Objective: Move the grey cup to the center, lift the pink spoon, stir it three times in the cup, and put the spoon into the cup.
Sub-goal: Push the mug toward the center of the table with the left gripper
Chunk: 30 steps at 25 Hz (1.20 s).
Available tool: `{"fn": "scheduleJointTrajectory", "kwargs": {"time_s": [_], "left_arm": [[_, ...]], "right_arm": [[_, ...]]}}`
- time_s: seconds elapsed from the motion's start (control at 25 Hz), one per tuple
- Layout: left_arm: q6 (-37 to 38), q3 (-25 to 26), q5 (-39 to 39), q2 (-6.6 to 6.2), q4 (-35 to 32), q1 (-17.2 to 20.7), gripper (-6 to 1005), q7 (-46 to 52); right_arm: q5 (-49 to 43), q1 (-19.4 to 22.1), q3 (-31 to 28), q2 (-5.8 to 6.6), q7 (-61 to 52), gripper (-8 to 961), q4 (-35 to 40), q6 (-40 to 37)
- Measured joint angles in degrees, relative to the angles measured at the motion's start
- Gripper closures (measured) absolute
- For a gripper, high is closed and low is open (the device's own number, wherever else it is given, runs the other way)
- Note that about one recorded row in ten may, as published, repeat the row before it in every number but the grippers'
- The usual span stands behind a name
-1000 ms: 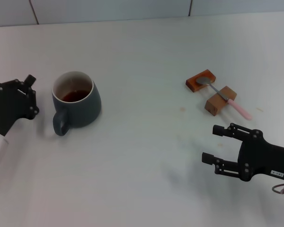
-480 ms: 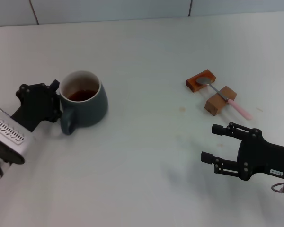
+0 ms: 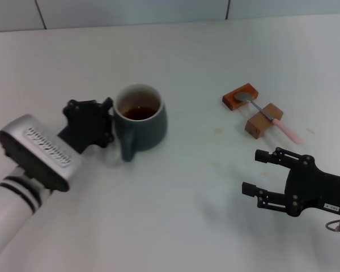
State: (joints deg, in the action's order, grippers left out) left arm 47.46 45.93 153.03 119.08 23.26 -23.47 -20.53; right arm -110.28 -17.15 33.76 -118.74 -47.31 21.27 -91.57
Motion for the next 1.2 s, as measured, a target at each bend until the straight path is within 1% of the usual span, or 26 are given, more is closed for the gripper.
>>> {"fn": "scheduleJointTrajectory", "kwargs": {"time_s": [0.16, 0.32, 0.64, 0.76, 0.88, 0.96, 1.04, 1.16, 1.2], "left_arm": [[-4.7, -0.77, -0.17, 0.01, 4.91, 0.26, 1000, -0.41], [-7.43, -1.49, -0.21, 0.01, 8.35, 0.58, 1000, -0.41], [-9.4, -4.57, -0.49, 0.06, 10.34, 0.14, 1000, 1.53], [-9.43, -4.42, -0.52, 0.08, 10.68, 0.13, 1000, 2.3], [-9.26, -2.55, -1.49, 0.07, 10.76, 0.62, 1000, 2.85], [-8.51, -0.73, -2.42, -0.14, 10.66, 1.19, 1001, 4.36], [-5.92, 1.3, -2.84, -0.79, 9.95, 2.15, 1001, 9.3], [1.58, 1.55, -1.92, -2.35, 6.91, 2.85, 1000, 18.74], [4.96, 1.53, -0.42, -2.99, 5.37, 2.99, 1000, 23.34]], "right_arm": [[0.02, 0.1, -0.01, 0.0, -0.08, 169, 0.0, 0.0], [0.04, 0.18, -0.02, 0.0, -0.07, 169, 0.0, 0.0], [0.08, 0.18, -0.02, 0.0, -0.03, 169, 0.0, -0.15], [0.08, 0.18, -0.02, 0.0, 0.01, 169, 0.0, -0.22], [0.08, 0.18, -0.02, 0.0, 0.04, 169, 0.0, -0.28], [0.08, 0.19, -0.02, 0.0, 0.05, 169, 0.0, -0.29], [0.08, 0.18, -0.01, 0.0, 0.06, 169, 0.0, -0.3], [0.08, 0.19, -0.02, 0.0, 0.07, 169, 0.0, -0.28], [0.08, 0.19, -0.01, 0.0, 0.08, 169, 0.0, -0.28]]}}
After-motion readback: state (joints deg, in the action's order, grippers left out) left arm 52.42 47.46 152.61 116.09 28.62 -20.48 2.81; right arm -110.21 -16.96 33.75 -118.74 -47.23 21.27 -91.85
